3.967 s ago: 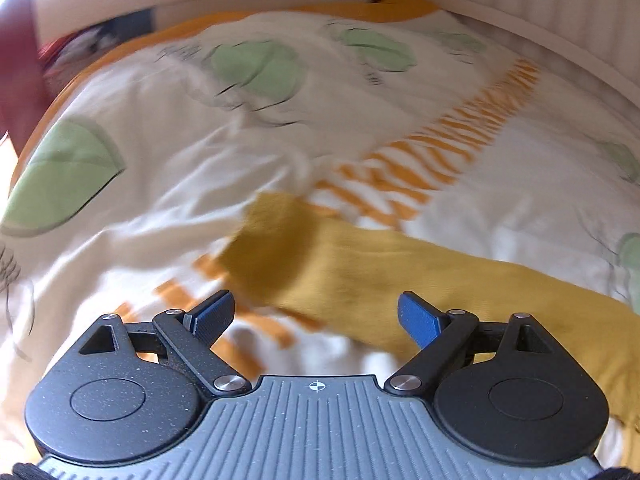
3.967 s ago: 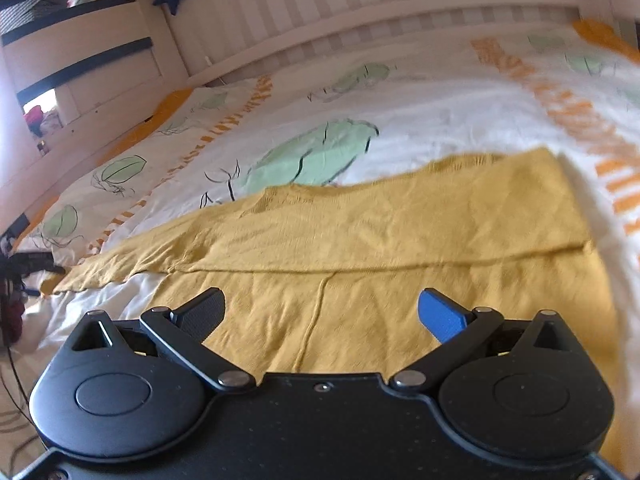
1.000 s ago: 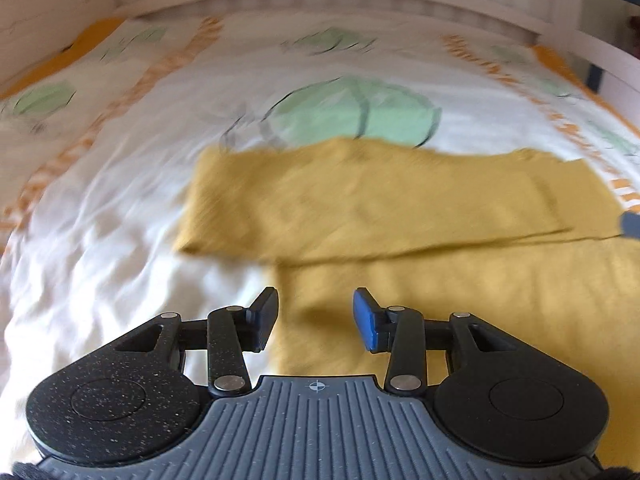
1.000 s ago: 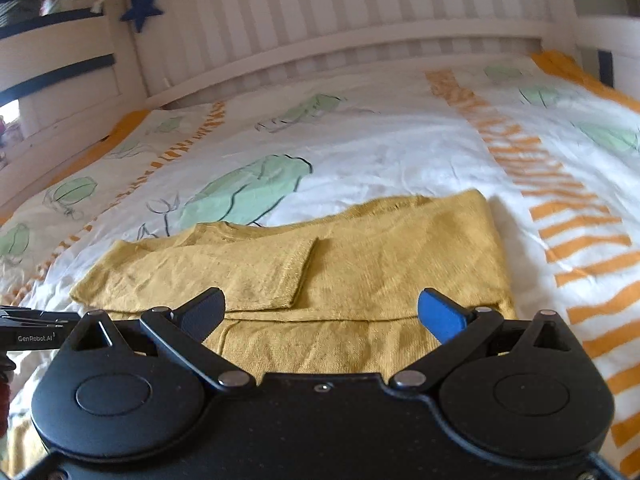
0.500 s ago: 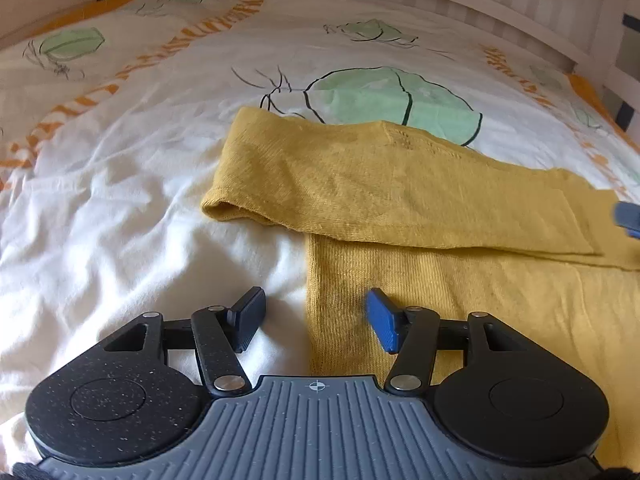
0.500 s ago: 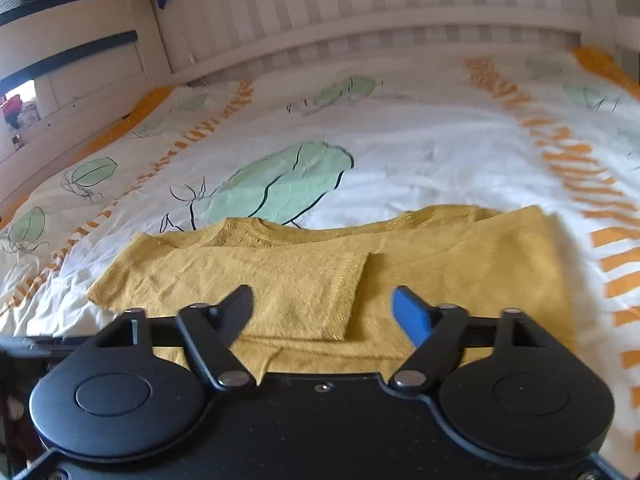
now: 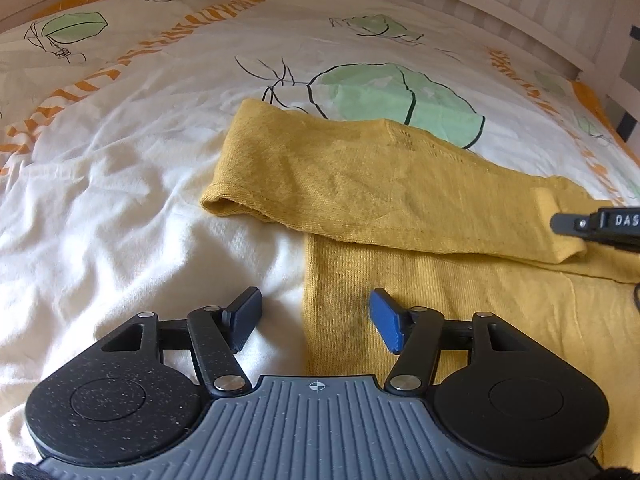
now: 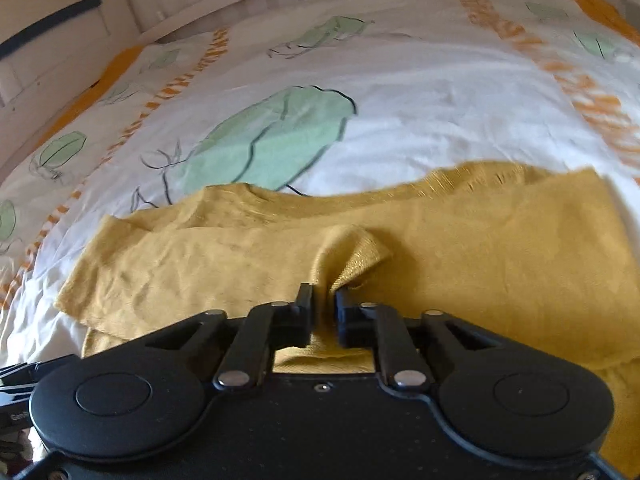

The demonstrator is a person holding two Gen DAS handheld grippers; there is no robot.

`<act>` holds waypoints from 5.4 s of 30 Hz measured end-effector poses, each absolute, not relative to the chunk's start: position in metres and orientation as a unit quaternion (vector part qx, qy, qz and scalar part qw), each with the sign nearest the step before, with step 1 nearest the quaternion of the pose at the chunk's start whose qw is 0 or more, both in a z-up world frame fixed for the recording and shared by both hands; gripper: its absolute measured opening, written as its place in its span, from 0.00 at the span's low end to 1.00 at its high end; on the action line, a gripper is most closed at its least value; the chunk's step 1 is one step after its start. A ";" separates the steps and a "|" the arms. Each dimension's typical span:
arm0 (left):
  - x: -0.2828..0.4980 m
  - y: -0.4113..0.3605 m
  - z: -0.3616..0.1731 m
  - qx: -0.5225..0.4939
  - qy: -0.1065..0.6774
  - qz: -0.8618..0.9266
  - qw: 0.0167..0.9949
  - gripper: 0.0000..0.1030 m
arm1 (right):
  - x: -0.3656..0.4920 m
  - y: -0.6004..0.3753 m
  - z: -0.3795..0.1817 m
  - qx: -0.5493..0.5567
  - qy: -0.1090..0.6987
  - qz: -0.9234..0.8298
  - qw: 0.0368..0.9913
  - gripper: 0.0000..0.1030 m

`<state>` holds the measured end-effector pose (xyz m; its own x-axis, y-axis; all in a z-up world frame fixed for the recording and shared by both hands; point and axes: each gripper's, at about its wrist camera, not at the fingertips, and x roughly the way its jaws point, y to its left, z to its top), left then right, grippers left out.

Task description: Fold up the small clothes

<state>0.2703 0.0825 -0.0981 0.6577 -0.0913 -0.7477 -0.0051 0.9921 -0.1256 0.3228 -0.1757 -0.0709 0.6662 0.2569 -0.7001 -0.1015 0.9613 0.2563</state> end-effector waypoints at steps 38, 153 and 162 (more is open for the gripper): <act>0.269 0.077 -0.100 -0.036 0.407 -0.027 0.912 0.61 | 0.293 -0.282 -0.073 0.077 0.420 -0.063 0.902 0.32; 0.095 0.113 -0.090 -0.026 0.509 -0.152 0.847 0.68 | 0.072 -0.315 -0.061 0.251 0.554 0.119 0.785 0.99; 0.090 0.126 -0.084 -0.051 0.524 -0.157 0.835 0.47 | 0.060 -0.315 -0.054 0.241 0.568 0.126 0.777 0.82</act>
<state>0.0905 0.1259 -0.0842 0.4009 -0.3155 -0.8601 0.2081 0.9456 -0.2499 0.0601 -0.3148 -0.0545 0.3230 0.4695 -0.8217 0.0774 0.8523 0.5174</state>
